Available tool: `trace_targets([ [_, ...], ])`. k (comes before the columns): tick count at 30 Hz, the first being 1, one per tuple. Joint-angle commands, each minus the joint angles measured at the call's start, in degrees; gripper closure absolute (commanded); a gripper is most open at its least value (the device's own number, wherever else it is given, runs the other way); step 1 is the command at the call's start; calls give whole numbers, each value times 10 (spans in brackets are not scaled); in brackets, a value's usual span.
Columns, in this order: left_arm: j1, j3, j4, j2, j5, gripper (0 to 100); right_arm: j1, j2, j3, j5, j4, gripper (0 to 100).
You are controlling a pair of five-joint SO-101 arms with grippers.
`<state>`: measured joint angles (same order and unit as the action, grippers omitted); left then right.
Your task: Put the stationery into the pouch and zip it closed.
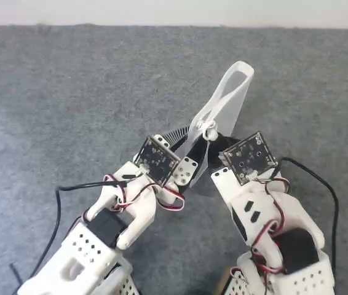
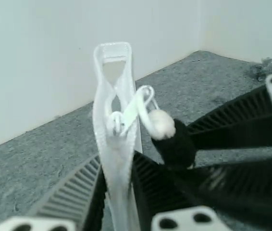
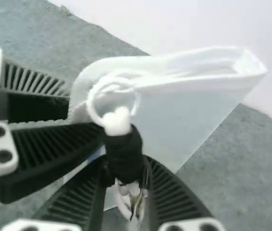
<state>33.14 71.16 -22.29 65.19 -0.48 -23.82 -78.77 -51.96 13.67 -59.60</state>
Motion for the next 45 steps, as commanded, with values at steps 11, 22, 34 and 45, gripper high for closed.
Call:
trace_targets([
  [11, -2, 10, 11, -4, -9, 991, 53, -5, 106, 11, 36, 991],
  [22, -2, 9, -12, -4, -9, 991, 137, 88, 128, 10, 137, 991],
  [34, -3, 12, -13, -6, -9, 991, 199, 243, 262, 8, 141, 991],
  [45, -2, 17, -17, -4, -21, 991, 201, 260, 328, 8, 122, 991],
])
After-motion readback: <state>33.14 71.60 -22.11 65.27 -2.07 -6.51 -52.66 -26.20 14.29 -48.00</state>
